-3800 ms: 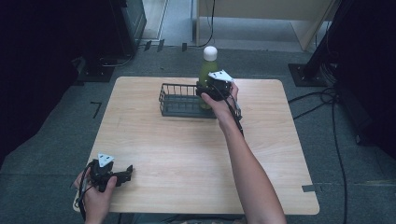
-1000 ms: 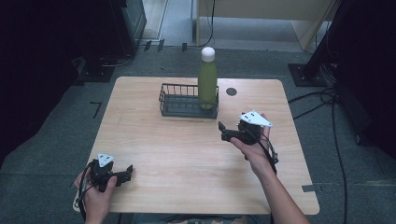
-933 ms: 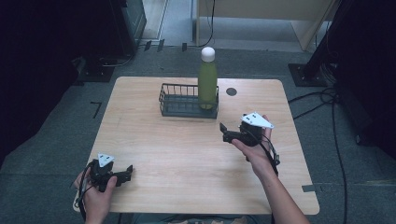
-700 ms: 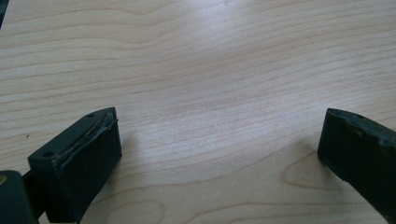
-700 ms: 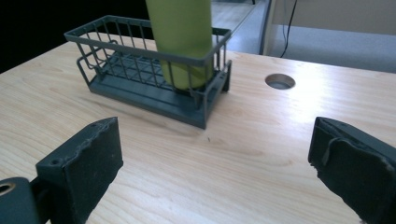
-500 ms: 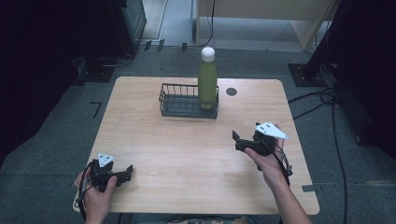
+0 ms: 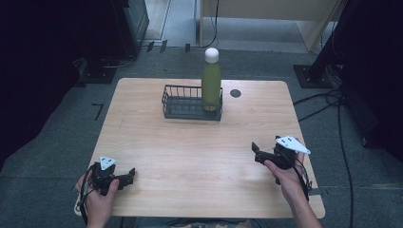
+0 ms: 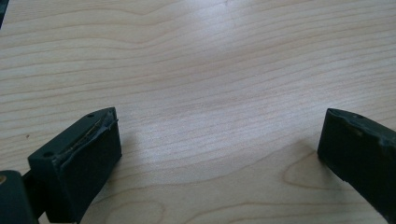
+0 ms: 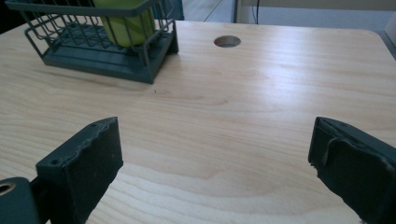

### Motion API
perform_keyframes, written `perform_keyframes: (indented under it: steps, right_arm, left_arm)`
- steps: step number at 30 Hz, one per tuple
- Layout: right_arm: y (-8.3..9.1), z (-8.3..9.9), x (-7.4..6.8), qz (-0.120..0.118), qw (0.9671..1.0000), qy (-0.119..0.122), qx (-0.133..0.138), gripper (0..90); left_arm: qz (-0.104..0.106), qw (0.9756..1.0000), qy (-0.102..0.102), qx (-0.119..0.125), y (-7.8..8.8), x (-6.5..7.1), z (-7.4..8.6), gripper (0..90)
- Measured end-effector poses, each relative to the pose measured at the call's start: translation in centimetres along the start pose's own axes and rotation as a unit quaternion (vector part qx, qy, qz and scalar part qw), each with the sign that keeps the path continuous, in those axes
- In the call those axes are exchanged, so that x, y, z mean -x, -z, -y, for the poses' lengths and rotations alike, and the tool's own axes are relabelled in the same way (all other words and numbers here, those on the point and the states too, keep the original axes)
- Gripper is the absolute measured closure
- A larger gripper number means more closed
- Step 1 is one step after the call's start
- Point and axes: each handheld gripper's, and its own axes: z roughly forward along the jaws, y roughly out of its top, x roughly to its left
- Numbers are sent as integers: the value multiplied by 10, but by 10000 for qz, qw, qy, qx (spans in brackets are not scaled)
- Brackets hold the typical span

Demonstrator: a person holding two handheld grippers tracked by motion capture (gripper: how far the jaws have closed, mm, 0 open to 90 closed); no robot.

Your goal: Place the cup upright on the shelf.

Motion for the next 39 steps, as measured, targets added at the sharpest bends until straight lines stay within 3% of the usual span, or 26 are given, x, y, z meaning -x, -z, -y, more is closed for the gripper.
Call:
perform_keyframes:
  steps: [13, 22, 24, 27, 32, 39]
  right_arm:
    - [12, 45, 30, 296, 9984, -268, -389, 30]
    - [28, 69, 49, 610, 9934, -568, -789, 32]
    - [32, 71, 51, 733, 9921, -494, -886, 32]
    - [37, 75, 53, 965, 9875, -486, -1150, 39]
    - [42, 80, 51, 1123, 9828, -344, -1423, 44]
    - [44, 82, 48, 1172, 9820, -298, -1454, 33]
  left_arm:
    - [0, 10000, 3, 0, 0, 0, 0, 0]
    - [0, 10000, 1, 1, 0, 0, 0, 0]
    - [-2, 10000, 3, 2, 0, 0, 0, 0]
    - [-2, 10000, 4, 4, 0, 0, 0, 0]
    - [-2, 10000, 3, 5, 0, 0, 0, 0]
    - [-3, 10000, 6, 5, 0, 0, 0, 0]
